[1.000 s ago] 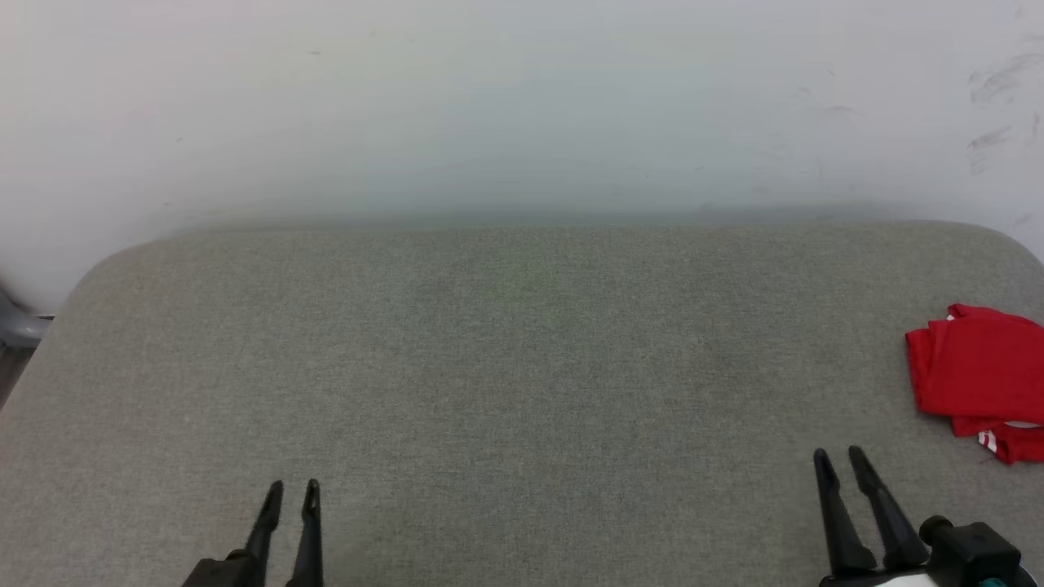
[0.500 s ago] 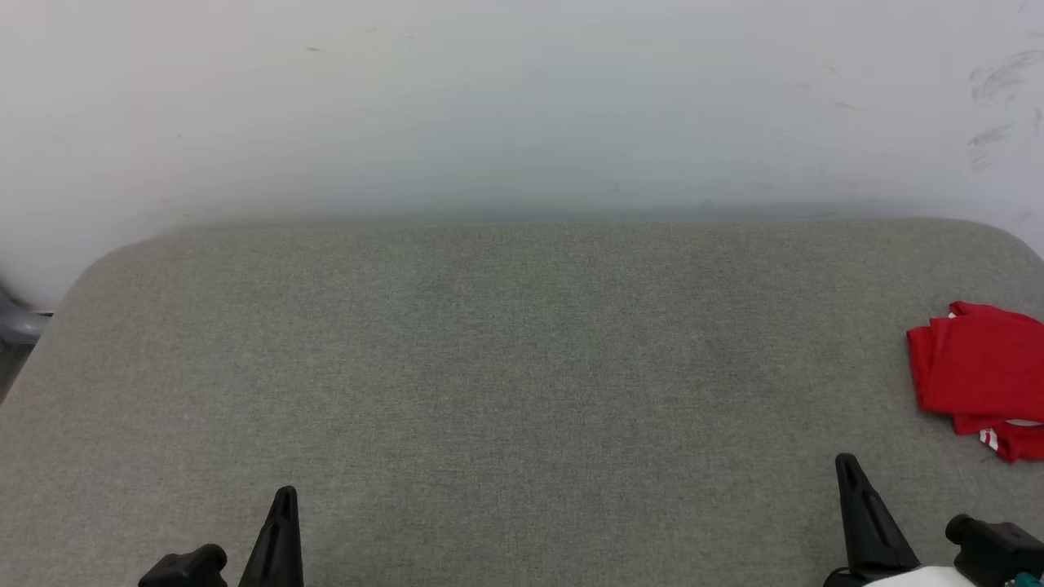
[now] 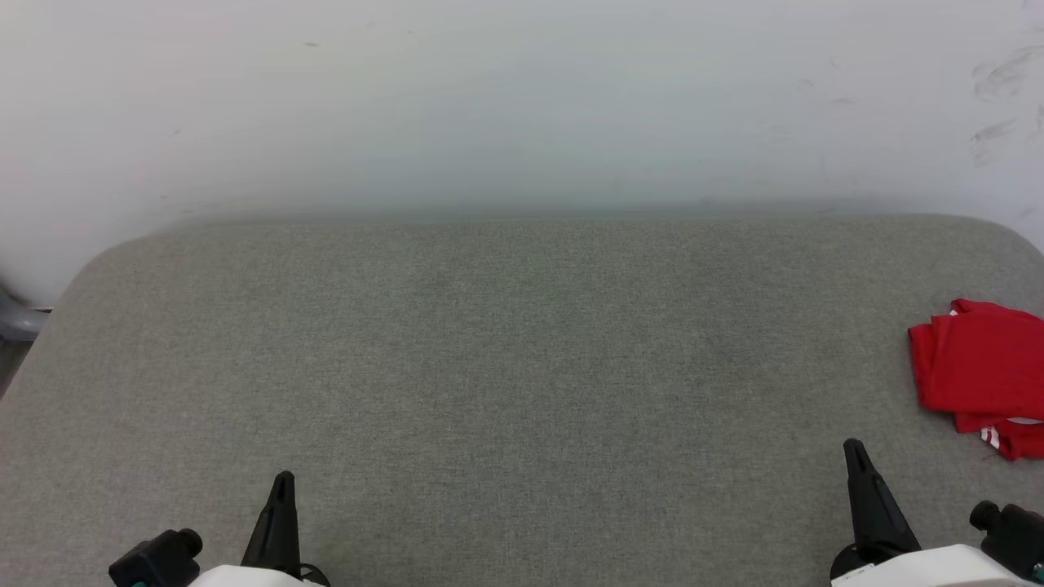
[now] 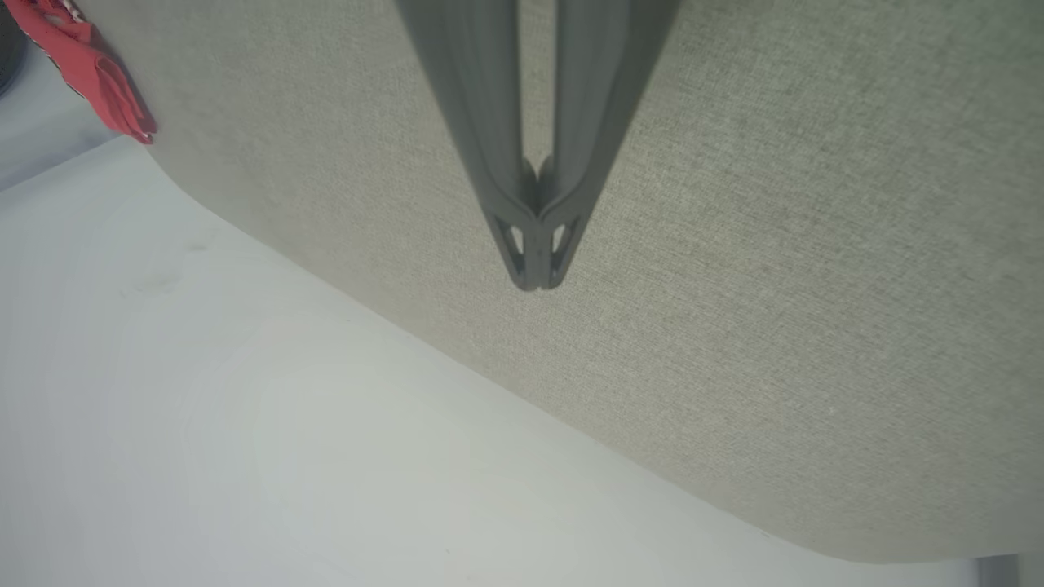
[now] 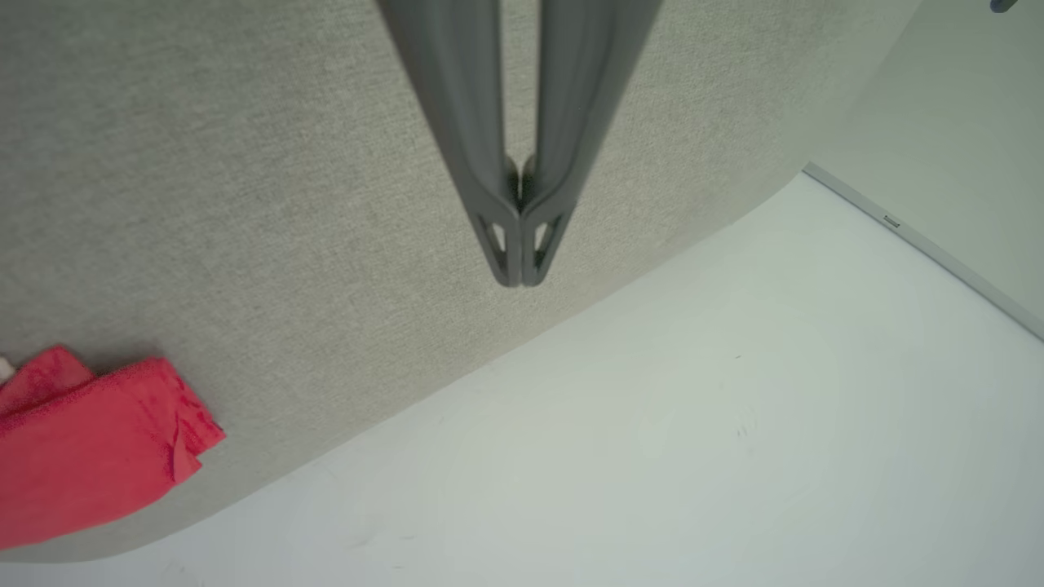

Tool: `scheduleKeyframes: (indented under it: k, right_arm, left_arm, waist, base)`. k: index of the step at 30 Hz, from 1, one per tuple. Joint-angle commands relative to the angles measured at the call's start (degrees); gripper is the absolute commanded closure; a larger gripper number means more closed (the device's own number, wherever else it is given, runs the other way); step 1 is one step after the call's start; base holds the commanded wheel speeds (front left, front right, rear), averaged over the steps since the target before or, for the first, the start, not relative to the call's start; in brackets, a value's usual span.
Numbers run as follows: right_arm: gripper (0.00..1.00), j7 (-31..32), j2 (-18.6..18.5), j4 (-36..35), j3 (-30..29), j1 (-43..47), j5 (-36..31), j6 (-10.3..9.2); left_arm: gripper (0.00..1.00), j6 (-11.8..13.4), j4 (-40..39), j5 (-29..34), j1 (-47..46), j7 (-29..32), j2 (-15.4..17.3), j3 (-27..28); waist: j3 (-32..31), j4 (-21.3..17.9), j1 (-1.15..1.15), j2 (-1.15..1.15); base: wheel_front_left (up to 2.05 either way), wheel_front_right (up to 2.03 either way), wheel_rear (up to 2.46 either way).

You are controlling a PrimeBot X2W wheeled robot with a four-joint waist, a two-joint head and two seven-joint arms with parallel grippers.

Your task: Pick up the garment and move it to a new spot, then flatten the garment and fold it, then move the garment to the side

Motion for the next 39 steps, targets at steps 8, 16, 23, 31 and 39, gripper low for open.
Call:
scheduleKeyframes:
  k: [8,16,23,31,39]
  right_arm:
    - [1.00,1.78,-0.75,0.10,-0.30,-2.80,8.47,-0.01]
    - [1.00,3.26,-0.87,0.71,-0.57,-3.82,14.82,-0.02]
    - [1.00,4.43,-0.93,1.18,-0.84,-4.68,19.94,-0.02]
    - [1.00,5.75,-0.97,1.70,-1.15,-5.65,25.31,-0.02]
    - [1.00,6.85,-0.97,2.15,-1.41,-6.42,29.68,-0.03]
  left_arm:
    - [1.00,-0.70,0.26,-8.49,-3.02,2.04,0.07,0.78]
    - [1.00,-1.13,1.00,-14.95,-4.26,3.65,0.08,1.15]
    - [1.00,-1.38,1.62,-20.15,-5.29,4.94,0.08,1.50]
    - [1.00,-1.66,2.24,-25.70,-6.37,6.32,0.08,1.87]
    - [1.00,-1.99,2.76,-30.21,-7.33,7.44,0.07,2.17]
  waist:
    - [0.23,0.01,0.00,0.00]
    - [0.44,0.01,0.00,0.00]
    - [0.63,0.01,-0.01,0.00]
    - [0.84,0.01,-0.01,0.00]
    - [1.03,0.01,-0.01,0.00]
  base:
    - [0.00,0.00,0.00]
    - [0.00,0.00,0.00]
    - [0.00,0.00,0.00]
    - [0.00,0.00,0.00]
    - [0.00,0.00,0.00]
